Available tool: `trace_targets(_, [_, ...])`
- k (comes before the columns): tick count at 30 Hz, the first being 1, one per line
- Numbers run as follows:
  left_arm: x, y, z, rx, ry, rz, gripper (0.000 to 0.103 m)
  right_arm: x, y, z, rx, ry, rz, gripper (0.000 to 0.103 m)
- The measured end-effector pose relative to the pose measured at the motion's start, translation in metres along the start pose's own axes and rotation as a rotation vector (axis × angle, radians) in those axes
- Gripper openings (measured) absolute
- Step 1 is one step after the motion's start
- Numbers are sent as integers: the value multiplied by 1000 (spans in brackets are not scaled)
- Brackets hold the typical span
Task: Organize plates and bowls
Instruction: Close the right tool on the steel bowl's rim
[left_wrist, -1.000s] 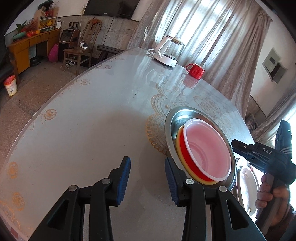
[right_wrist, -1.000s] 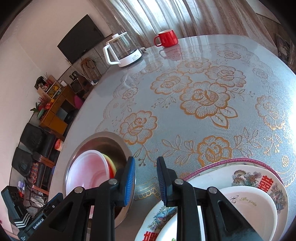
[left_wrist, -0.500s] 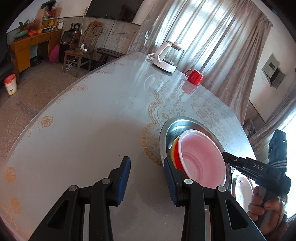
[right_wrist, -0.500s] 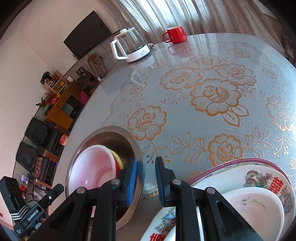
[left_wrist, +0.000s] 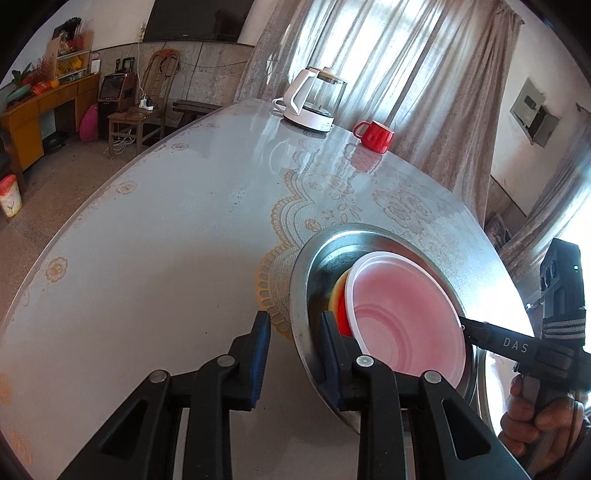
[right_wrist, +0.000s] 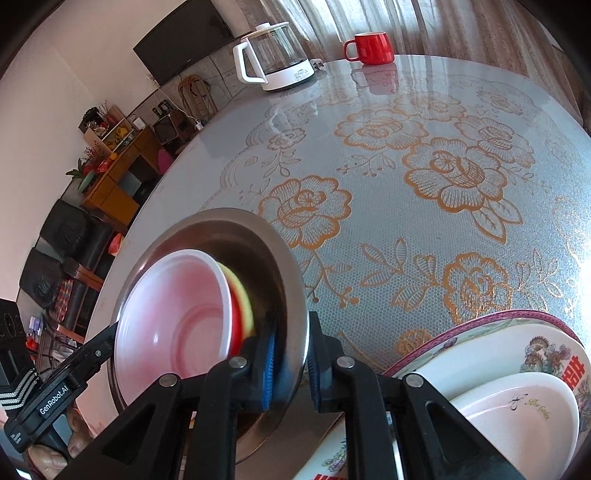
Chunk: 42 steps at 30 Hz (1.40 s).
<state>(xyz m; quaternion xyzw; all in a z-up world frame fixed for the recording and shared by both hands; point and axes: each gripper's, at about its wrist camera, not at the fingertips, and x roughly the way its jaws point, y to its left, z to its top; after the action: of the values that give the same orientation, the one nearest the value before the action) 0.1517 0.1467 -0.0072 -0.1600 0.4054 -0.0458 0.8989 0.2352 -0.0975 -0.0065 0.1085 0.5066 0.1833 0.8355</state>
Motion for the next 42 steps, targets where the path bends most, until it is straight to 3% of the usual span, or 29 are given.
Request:
trace_targets(2, [2, 1, 0, -8, 9, -18, 25, -1, 0, 0, -6, -6, -1, 14])
trace_targets(4, [2, -2, -1, 2, 16, -42, 16, -1, 2, -1, -20, -14, -4, 11])
trace_targets(10, [0, 1, -3, -23, 18, -64, 16, -1, 4, -1, -26, -28, -21, 11])
trace_targets(15, [2, -8, -4, 2, 25, -16, 18, -2, 4, -2, -22, -26, -20, 12])
trace_targets(19, [-5, -8, -12, -1, 21, -19, 17, -6, 8, -5, -44, -43, -50, 11])
trace_targets(34, [-47, -9, -25, 12, -57, 4, 17, -30, 22, -24, -44, -86, 17, 11])
trace_targets(42, [-55, -9, -33, 8, -52, -11, 17, -42, 24, -36, -41, -98, 24, 11])
